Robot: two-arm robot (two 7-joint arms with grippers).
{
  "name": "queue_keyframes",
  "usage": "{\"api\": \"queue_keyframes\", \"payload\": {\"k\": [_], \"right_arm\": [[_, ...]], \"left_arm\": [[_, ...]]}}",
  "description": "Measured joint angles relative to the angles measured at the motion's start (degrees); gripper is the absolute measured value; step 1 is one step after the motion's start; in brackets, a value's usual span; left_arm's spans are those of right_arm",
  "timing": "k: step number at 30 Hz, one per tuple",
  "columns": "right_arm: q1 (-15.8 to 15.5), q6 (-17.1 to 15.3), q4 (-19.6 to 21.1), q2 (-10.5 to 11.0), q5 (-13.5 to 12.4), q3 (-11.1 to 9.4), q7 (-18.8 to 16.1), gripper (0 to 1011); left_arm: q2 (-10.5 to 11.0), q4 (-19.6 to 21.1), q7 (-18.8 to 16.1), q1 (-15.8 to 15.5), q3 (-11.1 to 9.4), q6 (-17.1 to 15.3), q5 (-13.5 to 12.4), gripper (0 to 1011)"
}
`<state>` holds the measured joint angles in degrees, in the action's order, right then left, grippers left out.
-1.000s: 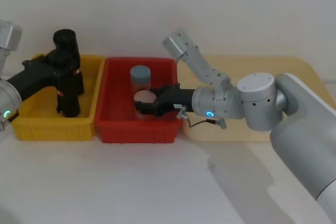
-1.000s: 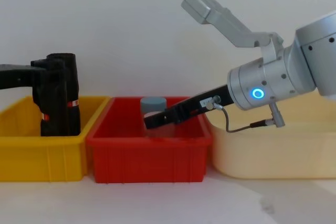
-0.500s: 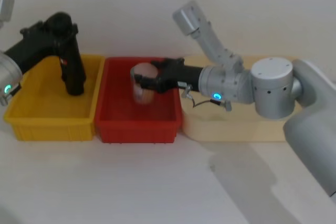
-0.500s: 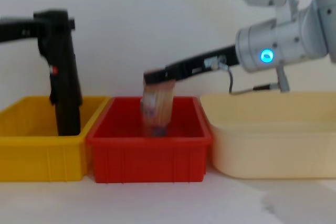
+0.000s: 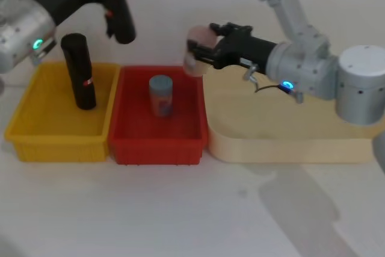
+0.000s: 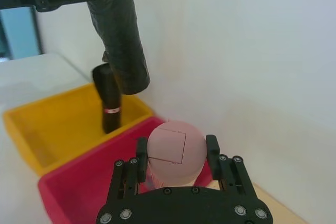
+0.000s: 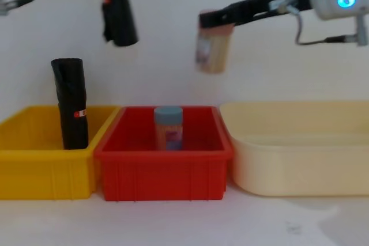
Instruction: Pick up the garbage bag with the one hand and transfer it to the other hand.
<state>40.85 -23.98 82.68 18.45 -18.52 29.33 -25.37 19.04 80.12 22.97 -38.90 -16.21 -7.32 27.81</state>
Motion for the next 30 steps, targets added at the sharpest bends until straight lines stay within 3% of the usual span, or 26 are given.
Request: {"api": "queue_keyframes", "payload": {"k": [9, 13, 24, 29, 30], "right_arm": [[-4.69, -1.80, 7.48, 4.45, -0.17, -5.21, 4.18, 645], [-7.98, -2.35, 10.70, 6.83, -0.44, -8.57, 6.03, 645], [-15.71, -0.76, 14.26, 10.83, -1.40, -16.26, 9.12, 645], [-17.95, 0.03, 15.04, 11.77, -1.68, -18.41, 9.92, 740], [-18.47, 0.25, 15.26, 12.01, -1.74, -18.98, 10.10, 809]], "left_arm": [[-5.11, -5.56, 2.12, -7.19, -4.78, -0.51, -0.18, 542], [-7.76, -9.11, 3.81, -10.43, -7.34, -0.84, -0.25, 542], [-12.07, -15.61, 8.26, -15.62, -12.47, -2.87, -0.18, 542], [-13.09, -17.17, 9.32, -16.80, -13.82, -3.45, -0.13, 542], [-13.33, -17.56, 9.59, -17.09, -14.14, -3.60, -0.12, 542]]}}
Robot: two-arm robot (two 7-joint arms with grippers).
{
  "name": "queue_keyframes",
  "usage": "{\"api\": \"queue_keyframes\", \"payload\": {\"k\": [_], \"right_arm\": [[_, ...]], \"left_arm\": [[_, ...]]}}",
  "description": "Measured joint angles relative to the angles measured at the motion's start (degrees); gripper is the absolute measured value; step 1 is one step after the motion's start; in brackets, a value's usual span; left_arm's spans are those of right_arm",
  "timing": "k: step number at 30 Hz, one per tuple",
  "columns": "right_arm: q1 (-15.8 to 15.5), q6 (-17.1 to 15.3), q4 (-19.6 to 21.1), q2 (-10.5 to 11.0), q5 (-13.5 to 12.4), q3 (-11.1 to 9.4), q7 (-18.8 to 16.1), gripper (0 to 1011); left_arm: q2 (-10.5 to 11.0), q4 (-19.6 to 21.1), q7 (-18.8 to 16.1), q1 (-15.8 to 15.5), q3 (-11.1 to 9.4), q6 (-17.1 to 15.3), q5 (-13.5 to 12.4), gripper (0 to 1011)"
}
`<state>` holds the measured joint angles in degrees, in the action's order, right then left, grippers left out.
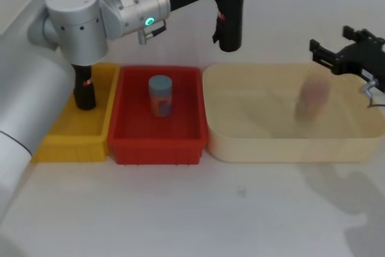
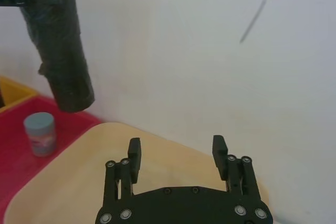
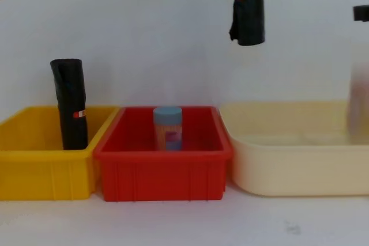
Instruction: Pick up the garbage bag with the one hand and transfer it to the other hand.
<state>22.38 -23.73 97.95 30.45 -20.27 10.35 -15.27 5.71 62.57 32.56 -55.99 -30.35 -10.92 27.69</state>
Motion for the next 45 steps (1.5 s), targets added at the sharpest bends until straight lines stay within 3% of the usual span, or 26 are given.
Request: {"api": "queue_keyframes", "payload": {"k": [9, 16, 24, 31, 35, 45], "right_arm": [[-2.34, 0.88, 0.75, 0.96, -0.24, -2.22, 0.76, 1001], [-2.87, 1.16, 1.10, 1.25, -0.34, -2.64, 0.60, 1000], [-2.64, 1.96, 1.60, 1.75, -1.04, -2.11, -2.01, 1000], [-0.99, 2.95, 1.46, 1.90, -1.93, -0.70, -5.09, 1000], [1.17, 3.58, 0.45, 1.30, -2.23, 1.16, -7.26, 1000], [8.83, 5.45, -6.11, -2.77, -1.18, 6.69, -9.68, 1000]], "left_arm": [[-0.98, -1.47, 1.01, -1.13, -1.26, -0.54, 0.04, 542], [-1.45, -2.21, 1.54, -1.69, -1.89, -0.78, 0.09, 542], [-1.72, -2.60, 1.81, -2.00, -2.22, -0.94, 0.11, 542], [-1.83, -2.79, 1.92, -2.12, -2.36, -0.98, 0.12, 542], [-1.90, -2.88, 1.99, -2.20, -2.44, -1.01, 0.11, 542], [-1.94, -2.96, 2.05, -2.25, -2.50, -1.07, 0.10, 542]]}}
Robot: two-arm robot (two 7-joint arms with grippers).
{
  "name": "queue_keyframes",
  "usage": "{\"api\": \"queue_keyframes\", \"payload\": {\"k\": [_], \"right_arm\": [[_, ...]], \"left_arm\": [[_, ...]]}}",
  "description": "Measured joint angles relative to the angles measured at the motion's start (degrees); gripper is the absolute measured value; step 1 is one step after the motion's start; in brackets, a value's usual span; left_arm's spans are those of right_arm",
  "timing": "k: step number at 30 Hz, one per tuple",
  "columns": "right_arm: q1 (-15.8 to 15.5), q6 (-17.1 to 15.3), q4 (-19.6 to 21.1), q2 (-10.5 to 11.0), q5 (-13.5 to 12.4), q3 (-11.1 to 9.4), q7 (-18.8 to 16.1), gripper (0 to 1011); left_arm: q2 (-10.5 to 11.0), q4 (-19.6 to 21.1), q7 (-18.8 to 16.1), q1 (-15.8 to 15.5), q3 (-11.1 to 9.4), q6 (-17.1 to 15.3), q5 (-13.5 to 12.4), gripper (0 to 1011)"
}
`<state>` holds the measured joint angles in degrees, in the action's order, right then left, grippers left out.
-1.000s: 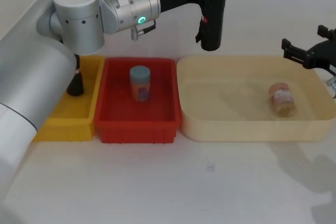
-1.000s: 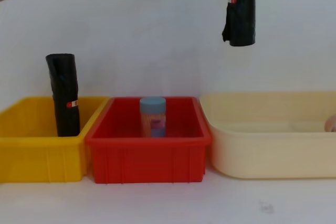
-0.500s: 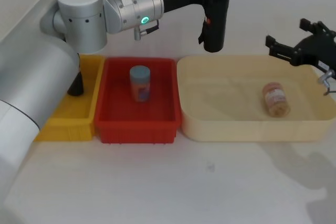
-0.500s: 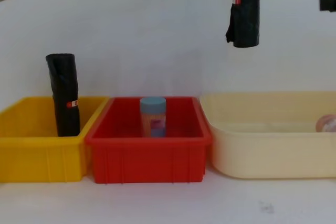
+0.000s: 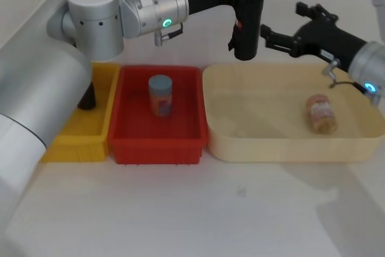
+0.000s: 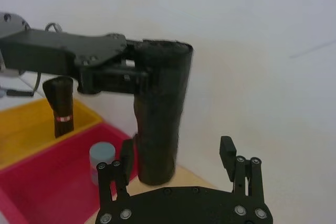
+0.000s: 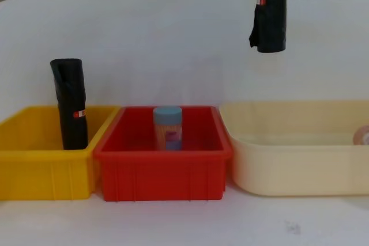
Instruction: Pick up the garbage bag with the one hand and transfer it to the other hand.
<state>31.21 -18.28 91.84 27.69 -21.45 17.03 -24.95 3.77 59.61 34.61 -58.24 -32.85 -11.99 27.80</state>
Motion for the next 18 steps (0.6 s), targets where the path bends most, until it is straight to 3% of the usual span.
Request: {"api": "queue_keyframes", "payload": {"k": [9, 18], "right_arm": [[5.45, 1.21, -6.49, -3.70, 0.64, 2.92, -0.18, 1000], [7.83, 1.57, -9.50, -5.10, 0.19, 4.18, -0.91, 1000]], "left_arm": [[-0.04, -0.05, 0.04, -0.04, -0.05, -0.01, 0.00, 542], [-0.06, -0.07, 0.04, -0.08, -0.07, -0.01, 0.00, 542]]}}
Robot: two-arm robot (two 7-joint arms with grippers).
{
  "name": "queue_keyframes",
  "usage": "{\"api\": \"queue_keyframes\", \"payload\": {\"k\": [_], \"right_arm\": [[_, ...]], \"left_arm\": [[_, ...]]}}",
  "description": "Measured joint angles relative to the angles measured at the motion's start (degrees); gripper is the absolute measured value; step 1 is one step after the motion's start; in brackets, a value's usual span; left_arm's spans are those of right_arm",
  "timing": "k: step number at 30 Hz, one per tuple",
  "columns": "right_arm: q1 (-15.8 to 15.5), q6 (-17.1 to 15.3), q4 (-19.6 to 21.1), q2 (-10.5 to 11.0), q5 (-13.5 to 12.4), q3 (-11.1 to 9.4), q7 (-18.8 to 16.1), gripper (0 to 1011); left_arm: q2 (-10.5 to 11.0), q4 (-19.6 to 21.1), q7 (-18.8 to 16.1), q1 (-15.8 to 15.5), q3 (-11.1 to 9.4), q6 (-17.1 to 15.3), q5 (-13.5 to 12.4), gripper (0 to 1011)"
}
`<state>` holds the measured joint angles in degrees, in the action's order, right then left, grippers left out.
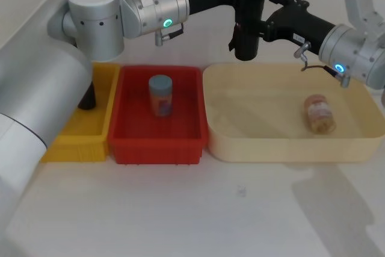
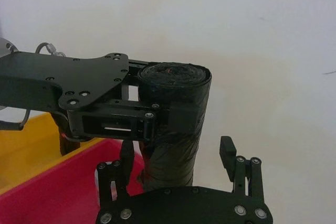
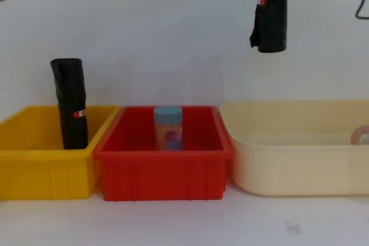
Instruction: Pick up the garbage bag with the one hand and transfer it to the other hand.
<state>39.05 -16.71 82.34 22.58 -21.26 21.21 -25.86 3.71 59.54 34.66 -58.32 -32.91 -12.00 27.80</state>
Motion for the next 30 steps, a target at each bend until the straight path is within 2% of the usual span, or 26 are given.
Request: {"api": "queue_keyframes", "payload": {"k": [14, 26, 30], "right_arm": [[1.28, 0.71, -1.91, -0.22, -1.66, 1.24, -2.20, 1000], [1.81, 1.49, -3.18, -0.93, -2.24, 2.32, -2.45, 1000], [1.90, 1.63, -3.42, -1.08, -2.32, 2.54, -2.36, 948]], "left_arm": [[0.01, 0.00, 0.00, 0.00, 0.00, 0.01, 0.00, 542], [0.01, 0.01, -0.01, 0.01, 0.00, 0.01, 0.00, 542], [0.01, 0.01, -0.01, 0.01, 0.01, 0.01, 0.00, 542]]}}
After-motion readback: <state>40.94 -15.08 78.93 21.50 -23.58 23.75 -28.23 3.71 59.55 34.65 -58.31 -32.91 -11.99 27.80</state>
